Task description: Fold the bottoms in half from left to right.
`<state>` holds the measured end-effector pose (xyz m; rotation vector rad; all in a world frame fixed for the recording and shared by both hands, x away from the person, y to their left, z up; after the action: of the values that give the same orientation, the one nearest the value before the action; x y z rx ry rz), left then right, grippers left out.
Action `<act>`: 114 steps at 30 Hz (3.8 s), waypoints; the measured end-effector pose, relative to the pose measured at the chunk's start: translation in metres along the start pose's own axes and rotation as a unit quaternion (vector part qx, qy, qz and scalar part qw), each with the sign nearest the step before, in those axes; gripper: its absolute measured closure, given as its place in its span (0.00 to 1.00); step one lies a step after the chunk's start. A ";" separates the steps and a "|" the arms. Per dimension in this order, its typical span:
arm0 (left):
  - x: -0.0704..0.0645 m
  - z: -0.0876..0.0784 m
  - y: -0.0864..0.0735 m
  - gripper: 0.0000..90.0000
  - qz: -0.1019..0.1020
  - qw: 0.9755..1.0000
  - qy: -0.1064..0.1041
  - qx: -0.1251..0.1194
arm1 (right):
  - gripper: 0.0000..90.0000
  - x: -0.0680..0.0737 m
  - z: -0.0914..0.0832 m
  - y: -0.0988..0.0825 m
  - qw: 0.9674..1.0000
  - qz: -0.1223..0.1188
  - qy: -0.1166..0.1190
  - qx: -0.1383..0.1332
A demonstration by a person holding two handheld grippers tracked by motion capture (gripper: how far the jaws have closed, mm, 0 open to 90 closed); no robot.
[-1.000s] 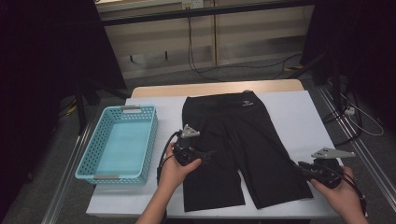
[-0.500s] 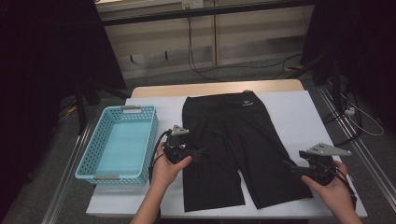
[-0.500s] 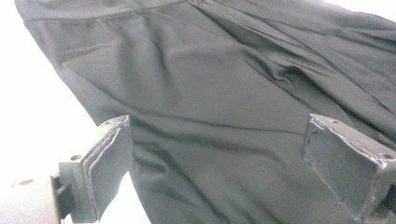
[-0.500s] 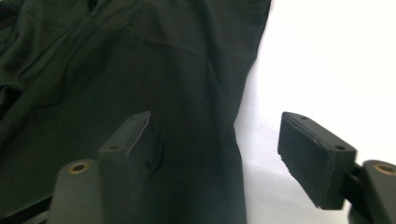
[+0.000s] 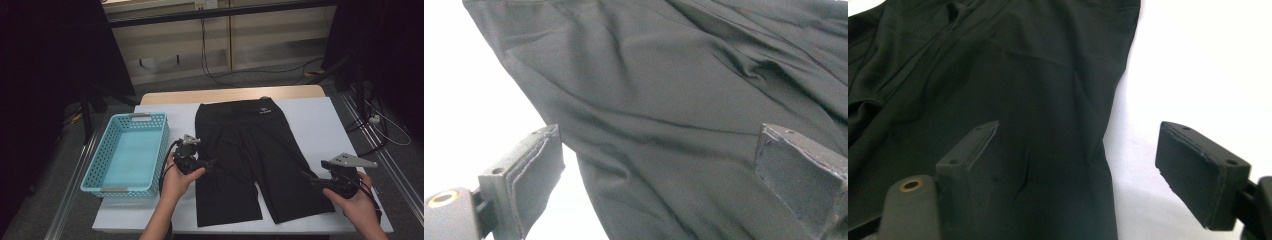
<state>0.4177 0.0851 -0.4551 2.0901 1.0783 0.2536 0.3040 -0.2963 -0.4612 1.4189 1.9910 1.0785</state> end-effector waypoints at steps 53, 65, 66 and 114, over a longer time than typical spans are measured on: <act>-0.006 -0.010 -0.040 0.65 -0.029 0.996 0.076 0.048 | 0.20 0.023 0.020 0.022 0.999 -0.024 0.035 -0.017; -0.017 -0.010 -0.035 0.99 -0.081 0.995 0.009 0.054 | 0.20 0.027 0.021 0.024 0.999 -0.026 0.040 -0.022; -0.018 -0.012 -0.033 0.99 -0.081 0.995 0.002 0.052 | 0.20 0.027 0.020 0.024 0.998 -0.027 0.041 -0.024; -0.036 -0.007 -0.042 0.98 -0.037 0.998 -0.006 0.042 | 0.18 0.040 0.027 0.031 0.997 -0.023 0.061 -0.030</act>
<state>0.3660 0.0757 -0.4740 2.1177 1.1756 0.1626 0.3275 -0.2456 -0.4494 1.2972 2.0468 1.2208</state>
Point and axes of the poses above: each handheld gripper's, and its own axes: z roughly forward along the jaws, y roughly out of its top, x roughly to its left, the point moved 4 cm from there along z, roughly forward along the jaws, and after that the axes turned 1 degree about -z, right-handed, at the moved point
